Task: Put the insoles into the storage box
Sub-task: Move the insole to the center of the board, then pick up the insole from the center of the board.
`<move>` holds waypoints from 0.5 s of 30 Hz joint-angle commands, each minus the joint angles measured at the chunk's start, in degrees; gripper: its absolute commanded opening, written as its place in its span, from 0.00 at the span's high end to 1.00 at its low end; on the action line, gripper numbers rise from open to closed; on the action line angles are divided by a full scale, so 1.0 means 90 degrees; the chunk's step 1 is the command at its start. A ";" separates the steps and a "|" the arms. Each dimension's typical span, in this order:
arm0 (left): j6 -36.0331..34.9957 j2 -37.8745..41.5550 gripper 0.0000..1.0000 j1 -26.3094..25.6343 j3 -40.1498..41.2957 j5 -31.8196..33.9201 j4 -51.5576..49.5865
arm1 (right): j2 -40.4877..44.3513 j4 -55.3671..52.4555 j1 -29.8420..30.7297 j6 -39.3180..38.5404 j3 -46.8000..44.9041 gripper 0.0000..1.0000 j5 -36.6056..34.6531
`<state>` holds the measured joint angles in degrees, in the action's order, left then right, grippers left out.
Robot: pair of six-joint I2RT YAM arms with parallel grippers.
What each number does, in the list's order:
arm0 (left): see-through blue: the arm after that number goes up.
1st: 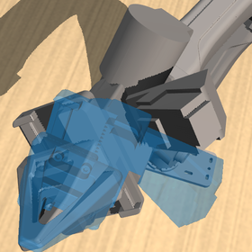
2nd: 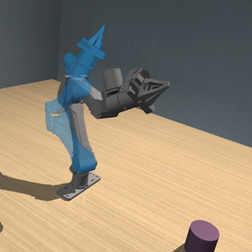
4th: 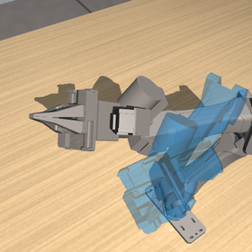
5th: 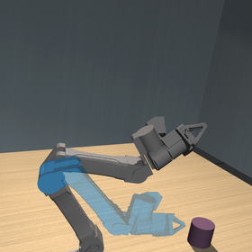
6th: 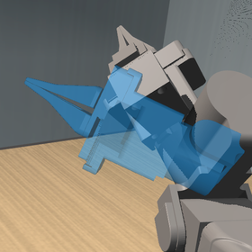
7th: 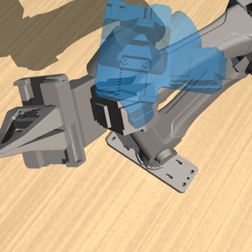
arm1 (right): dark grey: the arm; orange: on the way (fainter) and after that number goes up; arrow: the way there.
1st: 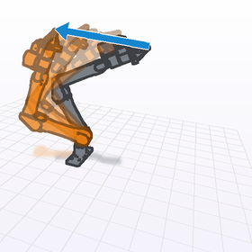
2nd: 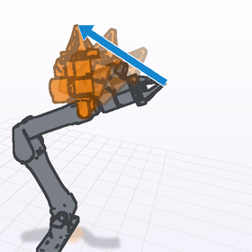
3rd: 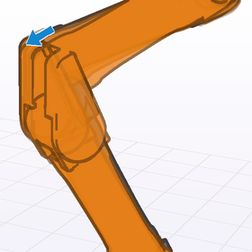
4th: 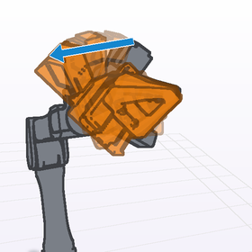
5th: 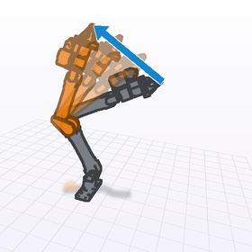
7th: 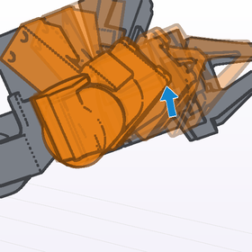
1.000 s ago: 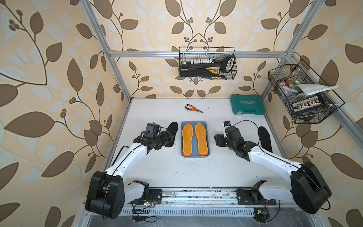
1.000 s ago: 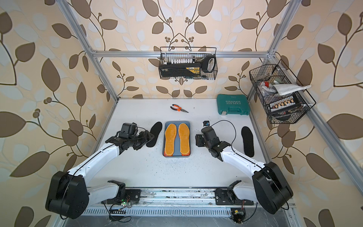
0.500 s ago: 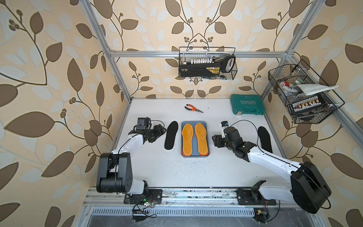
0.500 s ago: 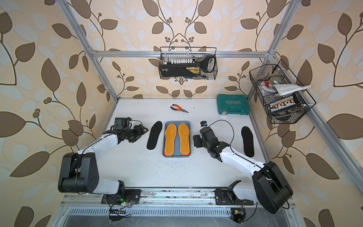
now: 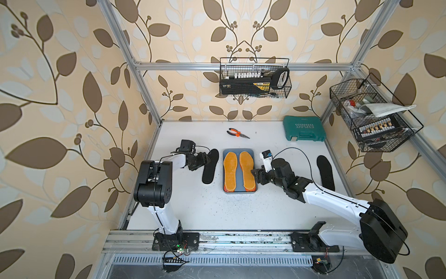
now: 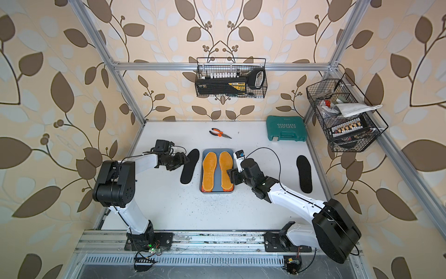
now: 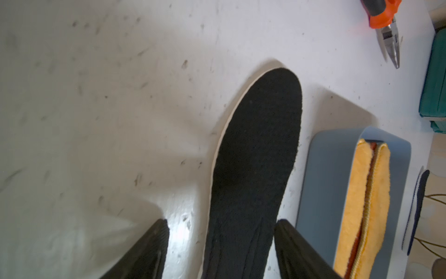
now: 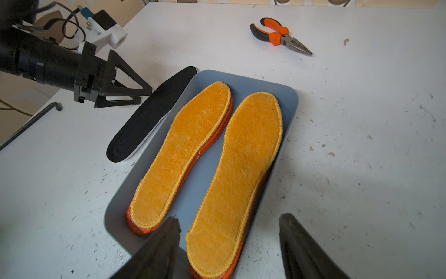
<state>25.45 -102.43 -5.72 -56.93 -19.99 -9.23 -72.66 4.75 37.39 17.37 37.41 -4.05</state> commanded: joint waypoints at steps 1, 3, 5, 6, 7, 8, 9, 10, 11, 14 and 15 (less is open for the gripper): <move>-0.0086 -0.0349 0.29 -0.0016 -0.0119 0.0460 -0.0101 | 0.0149 0.0121 0.0030 -0.0073 -0.0140 0.32 -0.0047; -0.0076 -0.0534 0.34 -0.0089 -0.0326 0.0581 -0.0235 | 0.0164 0.0124 0.0036 -0.0051 -0.0143 0.32 -0.0066; -0.0094 -0.0694 0.41 -0.0286 -0.0504 0.0795 -0.0322 | 0.0171 0.0136 0.0034 -0.0042 -0.0151 0.32 -0.0086; -0.0066 -0.0742 0.43 -0.0379 -0.0569 0.0958 -0.0378 | 0.0164 0.0129 0.0035 -0.0034 -0.0144 0.32 -0.0093; -0.0039 -0.0810 0.49 -0.0495 -0.0647 0.1139 -0.0449 | 0.0167 0.0126 0.0031 -0.0029 -0.0143 0.32 -0.0105; -0.0002 -0.0857 0.57 -0.0593 -0.0711 0.1321 -0.0530 | 0.0177 0.0116 0.0033 -0.0030 -0.0143 0.32 -0.0115; 0.0052 -0.0895 0.59 -0.0659 -0.0753 0.1484 -0.0587 | 0.0187 0.0107 0.0027 -0.0031 -0.0138 0.32 -0.0128; 0.0139 -0.0941 0.61 -0.0708 -0.0764 0.1612 -0.0629 | 0.0194 0.0108 0.0026 -0.0025 -0.0152 0.32 -0.0154; 0.0204 -0.0975 0.64 -0.0722 -0.0756 0.1661 -0.0636 | 0.0203 0.0092 0.0026 -0.0017 -0.0151 0.32 -0.0176; 0.0378 -0.1009 0.80 -0.0722 -0.0645 0.1658 -0.0557 | 0.0241 0.0077 0.0026 -0.0004 -0.0161 0.31 -0.0223; 0.0406 -0.1021 0.84 -0.0727 -0.0611 0.1620 -0.0538 | 0.0260 0.0087 0.0026 -0.0001 -0.0167 0.31 -0.0231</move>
<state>27.35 -109.14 -12.49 -64.23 -7.94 -9.13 -71.72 5.21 37.39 17.30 36.93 -4.86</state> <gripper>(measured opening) 0.172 0.687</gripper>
